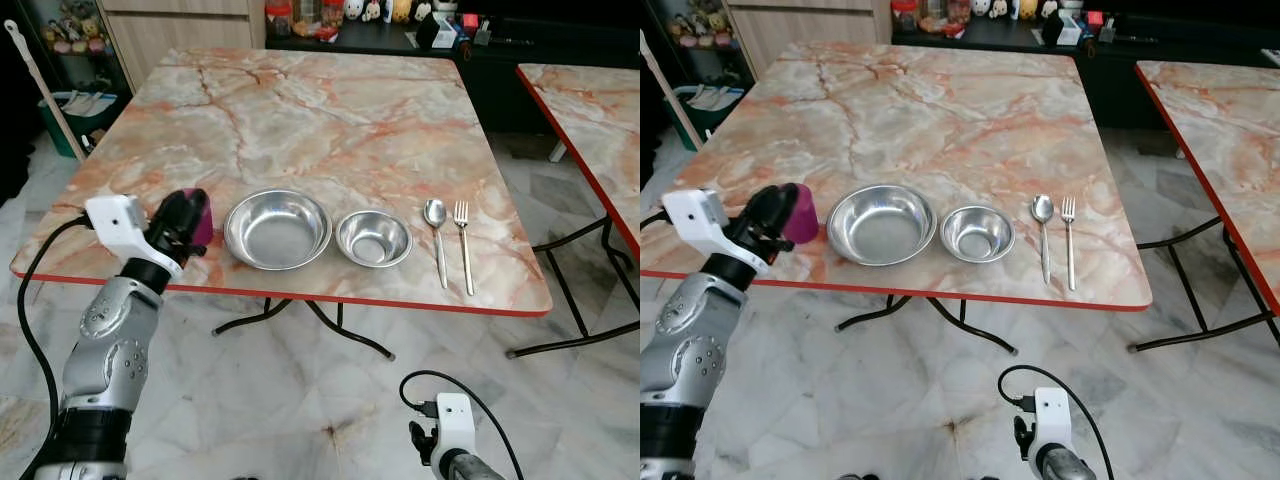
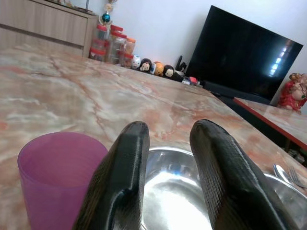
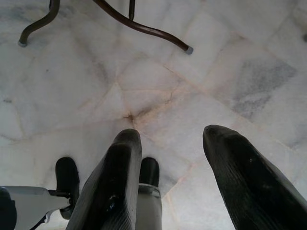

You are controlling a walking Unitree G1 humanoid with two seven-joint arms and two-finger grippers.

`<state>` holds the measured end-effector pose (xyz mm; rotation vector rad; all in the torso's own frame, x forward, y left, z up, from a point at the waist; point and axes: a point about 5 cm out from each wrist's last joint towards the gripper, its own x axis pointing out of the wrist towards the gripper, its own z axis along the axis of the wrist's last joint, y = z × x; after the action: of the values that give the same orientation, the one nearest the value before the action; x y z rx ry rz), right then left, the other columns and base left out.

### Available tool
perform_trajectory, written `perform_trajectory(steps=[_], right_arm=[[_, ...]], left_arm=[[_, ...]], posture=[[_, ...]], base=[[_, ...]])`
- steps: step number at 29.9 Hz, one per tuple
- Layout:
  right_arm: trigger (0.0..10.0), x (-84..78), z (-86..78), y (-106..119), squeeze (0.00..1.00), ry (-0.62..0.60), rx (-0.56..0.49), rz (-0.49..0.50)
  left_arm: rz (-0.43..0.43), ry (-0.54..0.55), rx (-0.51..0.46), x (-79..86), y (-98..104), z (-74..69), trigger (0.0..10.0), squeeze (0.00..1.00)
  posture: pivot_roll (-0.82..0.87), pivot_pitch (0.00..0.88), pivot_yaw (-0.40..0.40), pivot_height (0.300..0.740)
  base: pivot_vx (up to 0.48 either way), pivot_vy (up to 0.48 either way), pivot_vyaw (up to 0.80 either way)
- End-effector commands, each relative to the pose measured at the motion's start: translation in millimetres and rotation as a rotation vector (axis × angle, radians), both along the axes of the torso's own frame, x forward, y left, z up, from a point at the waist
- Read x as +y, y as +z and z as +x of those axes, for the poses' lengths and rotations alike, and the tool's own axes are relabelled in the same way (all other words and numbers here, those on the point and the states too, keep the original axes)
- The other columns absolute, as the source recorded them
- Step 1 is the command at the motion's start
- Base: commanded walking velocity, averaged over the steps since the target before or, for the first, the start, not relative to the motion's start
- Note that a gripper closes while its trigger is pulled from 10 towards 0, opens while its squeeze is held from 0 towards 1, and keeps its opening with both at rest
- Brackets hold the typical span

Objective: Setting the table

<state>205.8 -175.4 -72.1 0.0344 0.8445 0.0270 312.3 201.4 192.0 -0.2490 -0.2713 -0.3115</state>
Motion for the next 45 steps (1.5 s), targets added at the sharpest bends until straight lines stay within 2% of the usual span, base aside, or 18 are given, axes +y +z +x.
perform_trajectory(steps=[1,4,6,10,13,14,15,21,23,28,34,35,38,42,45], right_arm=[[10.0,-0.5,-3.3,-2,0.00,0.000,0.020,-0.001],[10.0,-0.2,-3.3,-2,0.00,0.002,0.020,-0.001],[10.0,0.1,-3.0,-2,0.00,0.002,0.020,-0.001],[10.0,0.1,-3.1,-2,0.00,0.002,0.020,0.001],[10.0,-0.1,-3.8,-2,0.00,-0.001,0.021,0.002],[10.0,0.1,-4.6,-3,0.00,0.002,0.023,0.001],[10.0,0.2,-4.9,-3,0.00,0.002,0.024,0.002],[10.0,0.8,-5.3,-3,0.00,0.000,0.027,0.008],[10.0,1.1,-5.1,-3,0.00,0.002,0.026,0.009],[10.0,1.3,-4.9,-3,0.00,0.005,0.026,0.006],[10.0,1.6,-5.1,-3,0.00,0.003,0.026,0.009],[10.0,1.9,-5.2,-3,0.00,0.005,0.027,0.009],[10.0,2.2,-5.3,-3,0.00,0.008,0.029,0.010],[10.0,2.4,-4.9,-3,0.00,0.007,0.029,0.011],[10.0,4.2,-4.9,-3,0.00,0.036,0.031,0.003]], left_arm=[[0.032,-0.034,0.023,-2.0,2,-3.6,10.0,1.00],[0.056,-0.075,0.039,-6.8,1,-6.1,10.0,1.00],[0.088,-0.074,0.107,-7.8,-9,-5.6,10.0,1.00],[0.083,-0.103,0.155,-12.1,-17,-5.9,10.0,1.00],[0.115,-0.139,0.190,-20.4,-22,-7.3,10.0,1.00],[0.140,-0.167,0.245,-28.4,-27,-8.3,10.0,1.00],[0.141,-0.179,0.261,-32.6,-29,-8.1,10.0,0.00],[0.099,-0.147,0.352,-45.8,-34,-0.1,10.0,0.00],[0.084,-0.164,0.344,-50.5,-31,-0.3,10.0,0.00],[0.027,-0.127,0.349,-55.8,-26,4.4,10.0,0.00],[0.019,-0.085,0.337,-53.3,-19,7.1,10.0,0.00],[0.013,-0.049,0.348,-48.3,-20,8.9,10.0,1.00],[0.060,-0.029,0.392,-46.5,-29,8.7,10.0,1.00],[0.034,-0.003,0.414,-44.7,-31,11.4,10.0,1.00],[0.025,0.069,0.473,-39.8,-37,17.6,10.0,1.00]], posture=[[0.09,0.136,-0.045,0.740],[0.09,0.137,-0.046,0.740],[0.09,0.140,-0.043,0.740],[0.09,0.143,-0.042,0.740],[0.09,0.144,-0.041,0.740],[0.09,0.146,-0.042,0.740],[0.09,0.145,-0.041,0.740],[0.08,0.146,-0.041,0.740],[0.08,0.146,-0.041,0.740],[0.08,0.141,-0.043,0.740],[0.08,0.143,-0.042,0.740],[0.09,0.143,-0.042,0.740],[0.09,0.144,-0.043,0.740],[0.09,0.144,-0.044,0.740],[0.08,0.143,-0.045,0.740]], base=[[0.000,0.000,0.00],[0.000,0.000,0.00],[0.000,0.000,0.00],[0.000,0.000,0.00],[0.000,0.000,0.00],[0.000,0.000,0.00],[0.000,0.000,0.00],[0.000,0.000,0.00],[0.000,0.000,0.00],[0.000,0.000,0.00],[0.000,0.000,0.00],[0.000,0.000,0.00],[0.000,0.000,0.00],[0.000,0.000,0.00],[0.000,0.000,0.00]])
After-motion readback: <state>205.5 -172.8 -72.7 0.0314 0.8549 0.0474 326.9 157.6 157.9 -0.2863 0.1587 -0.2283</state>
